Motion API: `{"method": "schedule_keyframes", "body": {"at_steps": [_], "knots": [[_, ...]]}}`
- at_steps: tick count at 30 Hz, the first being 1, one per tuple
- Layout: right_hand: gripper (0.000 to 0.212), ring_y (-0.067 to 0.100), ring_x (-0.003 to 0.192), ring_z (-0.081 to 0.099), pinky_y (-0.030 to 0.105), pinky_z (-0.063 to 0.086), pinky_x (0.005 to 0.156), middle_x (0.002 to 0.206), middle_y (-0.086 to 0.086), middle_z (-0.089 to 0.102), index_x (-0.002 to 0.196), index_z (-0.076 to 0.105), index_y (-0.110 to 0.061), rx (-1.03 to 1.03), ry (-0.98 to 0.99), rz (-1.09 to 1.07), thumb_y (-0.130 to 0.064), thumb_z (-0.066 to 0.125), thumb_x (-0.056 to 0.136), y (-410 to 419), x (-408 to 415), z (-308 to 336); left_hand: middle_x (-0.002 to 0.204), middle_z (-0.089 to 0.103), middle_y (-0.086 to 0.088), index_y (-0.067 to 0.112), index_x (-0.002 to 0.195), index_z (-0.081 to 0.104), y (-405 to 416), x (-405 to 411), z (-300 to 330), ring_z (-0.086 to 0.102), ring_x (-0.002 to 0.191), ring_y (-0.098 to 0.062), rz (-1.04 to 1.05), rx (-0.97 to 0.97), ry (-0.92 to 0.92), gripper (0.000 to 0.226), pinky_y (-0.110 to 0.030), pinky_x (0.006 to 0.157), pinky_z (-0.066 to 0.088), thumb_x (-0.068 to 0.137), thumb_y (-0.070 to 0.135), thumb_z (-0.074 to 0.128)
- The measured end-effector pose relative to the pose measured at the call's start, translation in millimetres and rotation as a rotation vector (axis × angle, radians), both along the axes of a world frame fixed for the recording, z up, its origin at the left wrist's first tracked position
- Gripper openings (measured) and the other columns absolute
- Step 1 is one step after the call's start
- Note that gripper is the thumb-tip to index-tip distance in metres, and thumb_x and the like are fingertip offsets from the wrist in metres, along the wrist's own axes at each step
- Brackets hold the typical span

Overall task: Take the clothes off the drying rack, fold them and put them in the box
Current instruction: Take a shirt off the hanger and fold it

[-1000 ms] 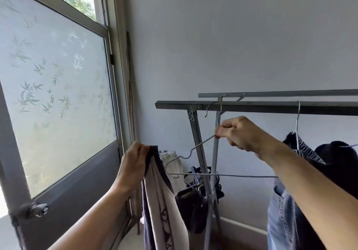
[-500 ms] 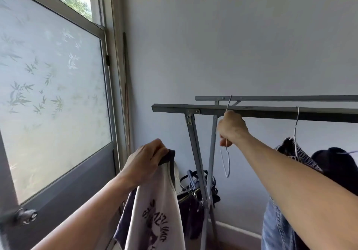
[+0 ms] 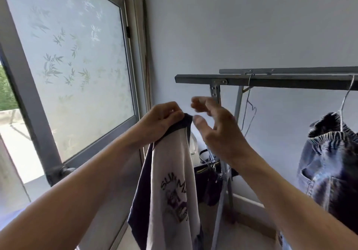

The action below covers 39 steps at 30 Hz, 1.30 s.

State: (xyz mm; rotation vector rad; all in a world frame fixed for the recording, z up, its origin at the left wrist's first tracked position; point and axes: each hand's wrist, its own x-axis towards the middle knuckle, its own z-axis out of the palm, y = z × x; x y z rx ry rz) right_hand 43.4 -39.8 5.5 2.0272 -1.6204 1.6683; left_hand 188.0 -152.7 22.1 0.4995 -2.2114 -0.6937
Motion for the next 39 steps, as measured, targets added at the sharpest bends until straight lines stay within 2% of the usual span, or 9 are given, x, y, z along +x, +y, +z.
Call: {"method": "schedule_keyframes", "body": {"at_steps": [4, 9, 14, 19, 24, 27, 29, 33, 39], "knots": [[0.028, 0.006, 0.099, 0.065, 0.020, 0.050, 0.083, 0.108, 0.004, 0.070, 0.119, 0.062, -0.015, 0.410, -0.403, 0.398, -0.019, 0.061, 0.091, -14.0, 4.6, -6.2, 0.076, 0.065, -0.003, 0.010, 0.083, 0.061, 12.3, 11.6, 11.1, 0.058, 0.069, -0.007, -0.097, 0.042, 0.038, 0.018, -0.019, 0.065, 0.048, 0.099, 0.012, 0.054], [0.010, 0.017, 0.088, 0.060, 0.040, 0.044, 0.087, 0.089, 0.003, 0.064, 0.085, 0.067, -0.019, 0.465, -0.473, 0.493, -0.027, 0.062, 0.089, -22.3, -6.4, -25.3, 0.079, 0.066, -0.002, 0.013, 0.083, 0.064, 11.7, 29.9, 14.1, 0.060, 0.074, -0.008, -0.050, 0.071, 0.025, 0.017, -0.020, 0.070, 0.050, 0.098, 0.016, 0.057], [0.017, 0.016, 0.072, 0.056, 0.032, 0.046, 0.068, 0.079, 0.011, 0.062, 0.096, 0.052, 0.001, 0.387, -0.329, 0.332, -0.012, 0.062, 0.093, -25.5, 12.7, -19.9, 0.094, 0.074, -0.011, 0.011, 0.102, 0.075, 3.5, 41.8, 12.5, 0.070, 0.093, -0.029, 0.067, 0.057, -0.198, 0.023, -0.048, 0.088, 0.056, 0.089, 0.030, 0.070], [0.024, 0.022, 0.072, 0.066, 0.032, 0.053, 0.069, 0.078, 0.014, 0.064, 0.099, 0.062, -0.009, 0.620, -0.089, 0.291, -0.014, 0.073, 0.079, -10.0, 5.3, -22.5, 0.087, 0.075, 0.001, 0.019, 0.094, 0.077, 14.4, 48.2, 2.6, 0.065, 0.083, -0.005, 0.055, 0.035, -0.078, 0.010, -0.026, 0.083, 0.053, 0.090, 0.015, 0.068], [0.032, 0.005, 0.046, 0.049, 0.016, 0.035, 0.046, 0.050, -0.012, 0.048, 0.057, 0.050, -0.019, 0.823, 0.152, 0.074, -0.016, 0.074, 0.078, 7.0, -16.6, -63.7, 0.086, 0.074, 0.007, 0.022, 0.093, 0.076, 10.0, 62.4, -16.7, 0.065, 0.083, -0.005, 0.138, 0.078, 0.086, 0.011, -0.024, 0.078, 0.053, 0.091, 0.016, 0.068], [0.033, 0.002, 0.048, 0.044, 0.015, 0.031, 0.049, 0.048, -0.015, 0.047, 0.053, 0.057, -0.022, 0.737, 0.015, 0.100, -0.014, 0.076, 0.078, 14.8, -35.9, -82.6, 0.086, 0.074, 0.004, 0.021, 0.093, 0.076, 2.8, 77.5, -24.0, 0.065, 0.080, -0.005, 0.204, 0.119, 0.137, 0.009, -0.023, 0.075, 0.052, 0.090, 0.016, 0.069], [0.009, 0.004, 0.061, 0.059, 0.016, 0.043, 0.059, 0.065, -0.009, 0.065, 0.074, 0.072, -0.018, 0.608, -0.219, 0.164, -0.013, 0.078, 0.080, 19.8, -44.2, -84.2, 0.087, 0.074, -0.003, 0.019, 0.092, 0.076, -2.4, 88.2, -29.8, 0.066, 0.078, -0.010, 0.243, 0.166, 0.150, 0.007, -0.029, 0.076, 0.055, 0.089, 0.017, 0.070], [0.010, 0.006, 0.075, 0.068, 0.015, 0.051, 0.065, 0.084, -0.002, 0.075, 0.097, 0.071, -0.009, 0.390, -0.471, 0.203, -0.008, 0.066, 0.089, 22.2, -51.6, -77.0, 0.090, 0.074, -0.008, 0.017, 0.092, 0.077, -6.5, 99.6, -40.2, 0.067, 0.077, -0.015, 0.275, 0.268, 0.174, 0.007, -0.032, 0.074, 0.058, 0.088, 0.021, 0.072], [0.029, 0.017, 0.063, 0.050, 0.031, 0.040, 0.060, 0.069, 0.009, 0.056, 0.081, 0.065, -0.007, 0.267, -0.330, -0.056, -0.024, 0.051, 0.101, 15.9, -58.6, -72.7, 0.083, 0.073, -0.006, 0.008, 0.092, 0.070, -2.5, 91.3, -56.8, 0.067, 0.073, -0.015, 0.225, 0.421, 0.112, 0.010, -0.021, 0.063, 0.054, 0.091, 0.017, 0.066]]}}
